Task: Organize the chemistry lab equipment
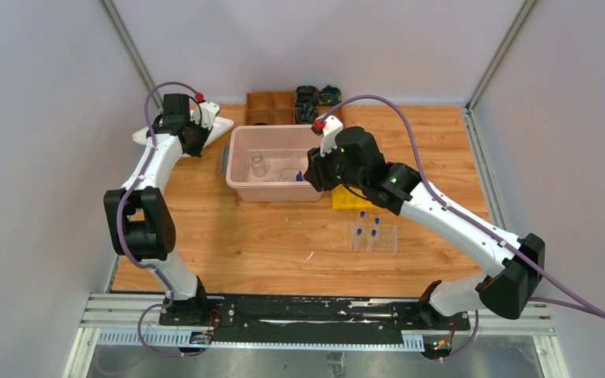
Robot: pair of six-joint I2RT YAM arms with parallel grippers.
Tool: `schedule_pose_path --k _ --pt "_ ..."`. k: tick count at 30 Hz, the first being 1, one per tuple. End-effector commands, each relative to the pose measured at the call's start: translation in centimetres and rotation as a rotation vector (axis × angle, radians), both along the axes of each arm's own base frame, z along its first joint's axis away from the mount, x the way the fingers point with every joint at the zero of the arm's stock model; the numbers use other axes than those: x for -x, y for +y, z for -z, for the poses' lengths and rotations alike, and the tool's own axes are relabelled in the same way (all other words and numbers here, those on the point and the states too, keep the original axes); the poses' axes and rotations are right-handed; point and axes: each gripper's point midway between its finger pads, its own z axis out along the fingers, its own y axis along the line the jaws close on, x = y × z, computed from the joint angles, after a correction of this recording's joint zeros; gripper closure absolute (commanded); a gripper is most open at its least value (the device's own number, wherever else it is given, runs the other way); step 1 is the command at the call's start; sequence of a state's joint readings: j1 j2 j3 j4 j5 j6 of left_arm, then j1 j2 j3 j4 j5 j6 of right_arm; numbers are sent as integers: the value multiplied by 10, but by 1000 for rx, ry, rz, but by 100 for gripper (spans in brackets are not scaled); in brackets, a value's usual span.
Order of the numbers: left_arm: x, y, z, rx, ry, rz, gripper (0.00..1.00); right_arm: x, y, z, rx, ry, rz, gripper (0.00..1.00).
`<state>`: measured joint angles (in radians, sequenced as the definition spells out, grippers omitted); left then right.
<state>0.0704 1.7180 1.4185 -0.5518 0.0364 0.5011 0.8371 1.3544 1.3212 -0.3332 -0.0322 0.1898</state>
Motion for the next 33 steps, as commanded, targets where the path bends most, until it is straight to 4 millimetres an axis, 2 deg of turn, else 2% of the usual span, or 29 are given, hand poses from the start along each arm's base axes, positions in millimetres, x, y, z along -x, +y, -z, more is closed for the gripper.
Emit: schedule_pose_path --k 1,5,8,11,13,19,21,28,31,33 --pt "5 -12 -29 19 -31 62 100 2 1 -15 -12 -67 -50 65" --pt "12 -22 -54 5 -54 101 100 -2 0 -25 -15 -98 -59 66" --pt "21 -23 -62 -50 -32 124 100 -2 1 -29 -23 -108 -67 67" --pt "35 -12 -58 -133 21 122 100 0 1 -28 -31 -108 -75 68" --pt "40 -1 -63 -196 19 106 100 2 1 -27 -39 -111 -77 69" --pt "47 13 -106 -285 -73 80 100 5 0 -19 -49 -101 -84 70" --pt "49 3 -115 -323 -90 116 100 6 1 -18 -52 -103 -88 70" --pt "66 -2 -145 -463 -137 166 100 10 7 -22 -103 -133 -124 69" --pt "78 -10 -155 -506 -129 233 100 13 16 -20 -133 -145 -172 63" --pt "90 -16 -154 -486 -91 278 100 13 19 -18 -137 -156 -186 56"
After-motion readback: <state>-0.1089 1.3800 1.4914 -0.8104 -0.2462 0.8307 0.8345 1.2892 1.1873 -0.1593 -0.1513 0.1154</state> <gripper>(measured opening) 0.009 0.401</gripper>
